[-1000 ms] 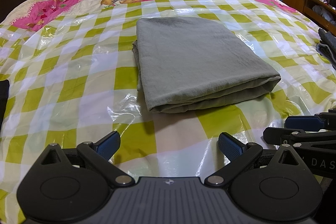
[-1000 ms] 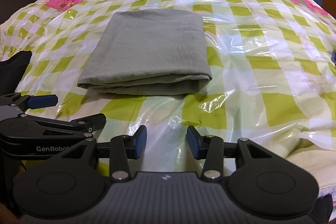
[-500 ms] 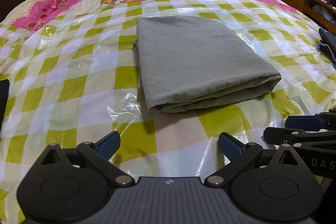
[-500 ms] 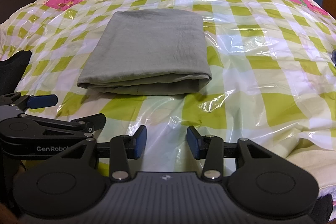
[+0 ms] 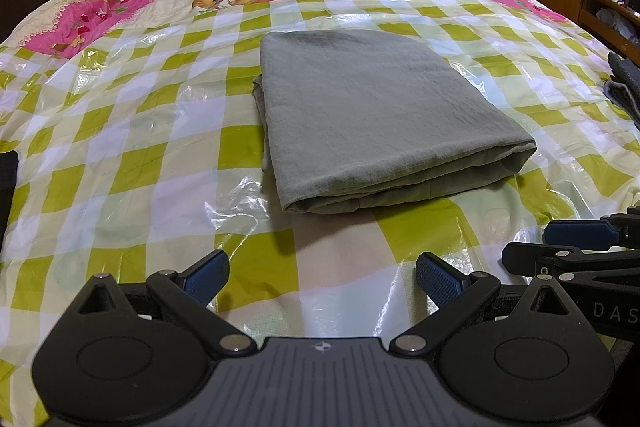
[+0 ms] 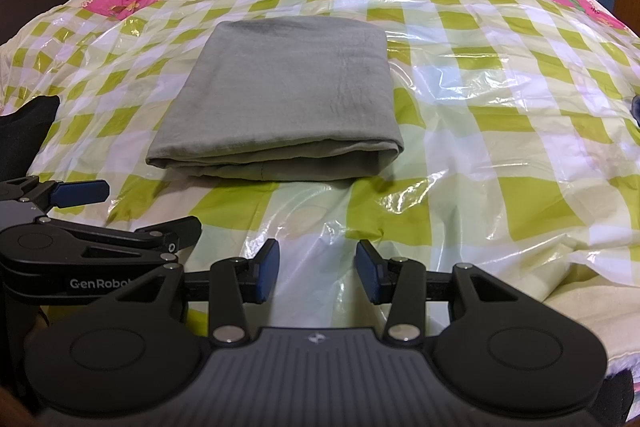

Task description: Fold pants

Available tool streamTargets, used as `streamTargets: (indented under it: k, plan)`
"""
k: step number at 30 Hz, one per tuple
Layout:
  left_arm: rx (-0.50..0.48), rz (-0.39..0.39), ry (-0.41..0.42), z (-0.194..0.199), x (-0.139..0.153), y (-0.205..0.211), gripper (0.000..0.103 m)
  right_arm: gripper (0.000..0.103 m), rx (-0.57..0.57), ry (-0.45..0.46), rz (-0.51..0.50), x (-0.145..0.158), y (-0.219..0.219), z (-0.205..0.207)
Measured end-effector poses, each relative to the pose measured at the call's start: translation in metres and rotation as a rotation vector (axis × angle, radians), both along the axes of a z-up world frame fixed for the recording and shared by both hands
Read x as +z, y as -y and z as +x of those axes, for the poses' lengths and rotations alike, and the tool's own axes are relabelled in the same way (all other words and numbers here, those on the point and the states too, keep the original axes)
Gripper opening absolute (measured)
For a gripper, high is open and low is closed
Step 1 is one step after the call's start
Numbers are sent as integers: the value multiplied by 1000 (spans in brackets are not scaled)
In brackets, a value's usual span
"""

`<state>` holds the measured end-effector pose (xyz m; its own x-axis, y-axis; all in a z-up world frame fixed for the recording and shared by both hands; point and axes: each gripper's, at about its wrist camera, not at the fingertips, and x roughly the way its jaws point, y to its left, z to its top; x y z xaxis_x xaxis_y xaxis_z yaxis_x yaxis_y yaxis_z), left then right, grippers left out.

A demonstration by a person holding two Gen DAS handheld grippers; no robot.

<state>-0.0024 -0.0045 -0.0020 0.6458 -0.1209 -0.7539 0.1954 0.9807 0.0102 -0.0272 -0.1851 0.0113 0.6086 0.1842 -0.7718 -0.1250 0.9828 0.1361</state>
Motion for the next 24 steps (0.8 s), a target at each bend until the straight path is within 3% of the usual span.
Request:
streamTargets:
  k: [24]
  plan:
    - [4,3,-6,1,-1,1,103,44,0,-1,-1,-1,0,-1]
